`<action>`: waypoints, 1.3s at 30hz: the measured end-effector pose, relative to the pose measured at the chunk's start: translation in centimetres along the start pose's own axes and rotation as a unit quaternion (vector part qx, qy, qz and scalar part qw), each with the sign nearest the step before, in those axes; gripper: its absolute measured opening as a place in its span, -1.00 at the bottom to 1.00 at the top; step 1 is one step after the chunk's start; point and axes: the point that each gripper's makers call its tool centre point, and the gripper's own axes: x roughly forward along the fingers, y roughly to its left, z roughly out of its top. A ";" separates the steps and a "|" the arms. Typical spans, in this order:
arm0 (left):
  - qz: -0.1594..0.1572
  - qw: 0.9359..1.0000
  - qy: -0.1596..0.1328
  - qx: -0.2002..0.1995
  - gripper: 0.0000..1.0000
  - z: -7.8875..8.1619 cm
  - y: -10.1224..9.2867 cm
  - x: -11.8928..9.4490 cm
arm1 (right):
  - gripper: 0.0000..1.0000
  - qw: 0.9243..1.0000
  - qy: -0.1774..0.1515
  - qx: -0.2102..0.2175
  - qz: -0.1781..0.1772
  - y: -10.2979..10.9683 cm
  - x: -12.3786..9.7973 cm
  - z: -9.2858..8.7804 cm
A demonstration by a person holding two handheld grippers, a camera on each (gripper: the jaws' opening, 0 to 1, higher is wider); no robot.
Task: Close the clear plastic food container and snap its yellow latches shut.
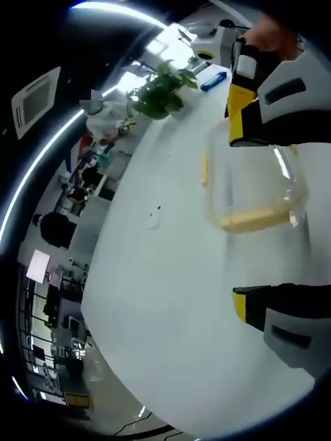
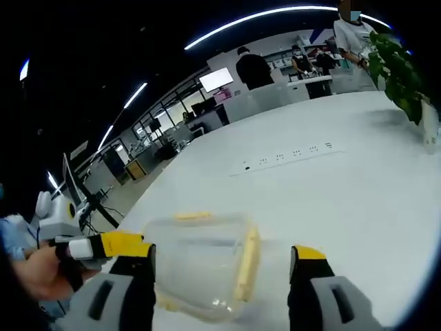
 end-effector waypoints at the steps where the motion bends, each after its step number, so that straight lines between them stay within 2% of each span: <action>1: -0.001 1.000 -0.004 0.002 0.72 0.1 0.1 -0.2 | 0.85 1.000 -0.001 -0.005 -0.001 0.1 -0.1 0.1; 2: -0.001 1.000 -0.008 0.001 0.78 0.3 0.2 -0.5 | 0.97 1.000 -0.005 -0.010 0.000 0.2 -0.2 0.2; 4: 0.006 1.000 -0.011 0.017 0.99 0.5 0.6 -0.9 | 1.00 1.000 -0.002 -0.018 0.011 0.8 -0.6 0.3; 5: 0.002 1.000 -0.002 0.025 0.98 0.2 0.5 -1.3 | 1.00 0.999 0.000 -0.030 0.014 0.9 -0.8 0.3; 9: -0.002 0.999 0.000 0.041 0.98 0.5 0.3 -3.4 | 1.00 0.998 0.005 -0.059 0.012 1.6 -2.6 0.5; 13: -0.002 0.998 -0.009 0.057 0.98 1.0 -0.2 -6.8 | 1.00 0.996 -0.004 -0.092 0.005 2.9 -6.3 0.9; 16: -0.007 0.998 -0.005 0.065 0.98 0.7 -0.5 -9.5 | 1.00 0.994 -0.012 -0.105 0.005 4.1 -9.1 1.0; 20: 0.004 0.996 -0.010 0.085 0.98 0.2 -0.1 -13.4 | 1.00 0.993 -0.019 -0.120 0.000 5.2 -12.7 0.1; 26: 0.010 0.993 0.000 0.120 0.98 -2.4 0.4 -19.1 | 1.00 0.989 -0.009 -0.147 -0.006 6.0 -17.8 -2.7; 31: 0.013 0.992 0.011 0.125 0.98 -5.4 0.8 -23.5 | 1.00 0.988 -0.003 -0.152 -0.013 5.9 -22.1 -5.7; 36: 0.015 0.993 0.019 0.117 0.98 -7.4 0.7 -26.4 | 1.00 0.985 0.024 -0.169 -0.013 5.3 -25.4 -9.3; 39: 0.016 0.991 0.024 0.128 0.98 -8.2 0.8 -27.4 | 1.00 0.985 0.029 -0.167 -0.016 4.7 -27.1 -10.3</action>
